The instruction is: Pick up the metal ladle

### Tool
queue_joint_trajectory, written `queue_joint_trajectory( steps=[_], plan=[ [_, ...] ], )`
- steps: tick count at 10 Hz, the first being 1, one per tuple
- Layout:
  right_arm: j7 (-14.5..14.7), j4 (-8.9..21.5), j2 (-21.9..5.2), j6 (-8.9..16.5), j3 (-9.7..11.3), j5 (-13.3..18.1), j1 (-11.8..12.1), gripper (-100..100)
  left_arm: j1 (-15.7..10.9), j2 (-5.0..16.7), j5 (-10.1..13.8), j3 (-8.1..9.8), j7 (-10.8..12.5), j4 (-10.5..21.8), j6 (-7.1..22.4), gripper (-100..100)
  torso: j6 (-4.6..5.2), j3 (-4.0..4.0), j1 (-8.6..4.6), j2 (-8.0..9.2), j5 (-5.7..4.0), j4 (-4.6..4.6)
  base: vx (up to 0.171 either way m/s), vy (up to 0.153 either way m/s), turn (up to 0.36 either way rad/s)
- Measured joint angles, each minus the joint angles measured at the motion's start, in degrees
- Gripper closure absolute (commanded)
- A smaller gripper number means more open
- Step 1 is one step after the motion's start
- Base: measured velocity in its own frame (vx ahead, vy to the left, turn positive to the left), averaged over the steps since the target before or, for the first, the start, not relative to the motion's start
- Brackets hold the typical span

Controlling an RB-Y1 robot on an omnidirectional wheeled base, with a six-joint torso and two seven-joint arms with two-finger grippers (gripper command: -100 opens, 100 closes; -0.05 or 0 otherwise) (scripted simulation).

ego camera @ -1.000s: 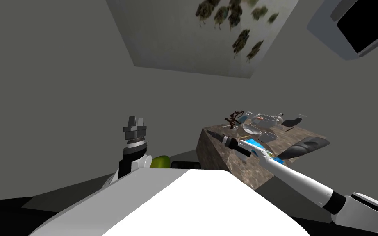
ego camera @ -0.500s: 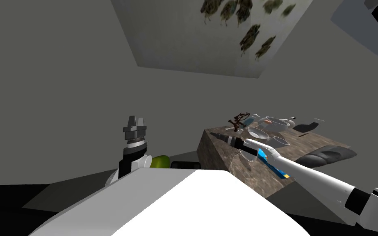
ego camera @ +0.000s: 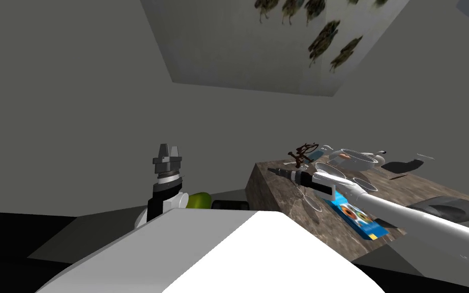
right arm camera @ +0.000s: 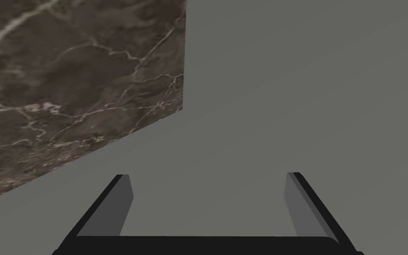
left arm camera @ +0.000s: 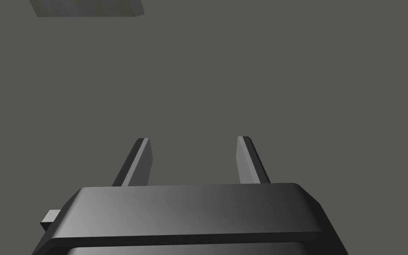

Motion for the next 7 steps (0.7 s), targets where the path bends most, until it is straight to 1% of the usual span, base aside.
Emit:
queue_joint_trajectory(
  steps=[1, 2, 3, 4, 5, 6, 7],
  plan=[
    [0.10, 1.27, -1.50, -0.46, 1.06, 0.53, 0.29, -100, 0.00, 0.00, 0.00, 0.00, 0.00, 0.00, 0.00, 0, -0.01, 0.00, 0.00, 0.01, 0.00, 0.00, 0.031, -0.018, 0.056],
    [0.22, 2.23, -2.61, -0.97, 1.65, 0.81, 0.34, -100, 0.00, 0.00, 0.00, 0.00, 0.00, 0.00, 0.00, 0, 0.00, 0.01, 0.03, 0.02, 0.00, 0.00, 0.033, -0.010, 0.103],
    [-0.60, 3.49, -4.76, -1.76, 3.01, 1.42, -0.39, -100, 0.00, 0.00, 0.00, 0.00, 0.00, 0.00, 0.00, 0, -0.02, 0.01, 0.05, 0.01, 0.02, 0.01, 0.044, -0.020, 0.128],
    [-1.13, 5.18, -6.18, -2.21, 4.89, 2.51, -0.75, -100, 0.00, 0.00, 0.00, 0.00, 0.00, 0.00, 0.00, 0, -0.01, -0.01, 0.03, -0.02, 0.00, -0.01, 0.036, -0.017, 0.038],
    [-1.15, 5.02, -7.98, -2.05, 5.43, 2.58, -0.24, -100, 0.00, 0.00, 0.00, 0.00, 0.00, 0.00, 0.00, 0, 0.01, 0.01, 0.05, 0.01, 0.01, 0.00, 0.029, -0.007, 0.051],
    [-0.70, 5.67, -10.02, -2.28, 6.12, 2.49, 0.73, -100, 0.00, 0.00, 0.00, 0.00, 0.00, 0.00, 0.00, 0, 0.01, 0.02, 0.07, 0.04, 0.01, 0.01, 0.030, -0.011, 0.064],
    [-1.41, 8.82, -10.67, -3.46, 8.24, 4.49, -0.64, -100, 0.00, 0.00, 0.00, 0.00, 0.00, 0.00, 0.00, 0, 0.00, 0.02, 0.05, 0.03, 0.00, 0.01, 0.022, -0.009, 0.026]
  ],
)
